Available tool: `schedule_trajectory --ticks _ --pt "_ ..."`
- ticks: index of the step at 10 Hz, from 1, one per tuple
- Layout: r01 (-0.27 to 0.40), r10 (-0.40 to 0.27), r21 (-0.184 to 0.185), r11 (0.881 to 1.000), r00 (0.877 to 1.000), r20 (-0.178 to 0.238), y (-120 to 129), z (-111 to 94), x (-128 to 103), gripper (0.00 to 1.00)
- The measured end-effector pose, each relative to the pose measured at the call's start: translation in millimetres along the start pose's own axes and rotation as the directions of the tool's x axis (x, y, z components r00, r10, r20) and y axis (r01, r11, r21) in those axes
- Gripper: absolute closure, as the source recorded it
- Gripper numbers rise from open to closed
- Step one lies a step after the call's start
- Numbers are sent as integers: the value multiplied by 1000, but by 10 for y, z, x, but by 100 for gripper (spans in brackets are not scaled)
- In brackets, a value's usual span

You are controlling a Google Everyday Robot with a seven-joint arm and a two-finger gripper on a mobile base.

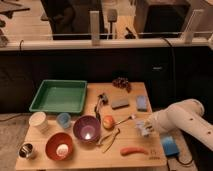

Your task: Wipe red bowl with towel

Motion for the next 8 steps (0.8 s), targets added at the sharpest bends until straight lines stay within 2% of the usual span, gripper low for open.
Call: schedule_trajectory --ticks 2,4,6,8 --pt "52 -53 25 998 999 14 -167 -36 -191 100" --pt "125 -127 58 990 991 36 -377 -71 -470 100" --pt "198 -203 93 976 978 51 -581 -138 -742 100" --pt "284 -294 120 951 953 72 -788 -148 -1090 100"
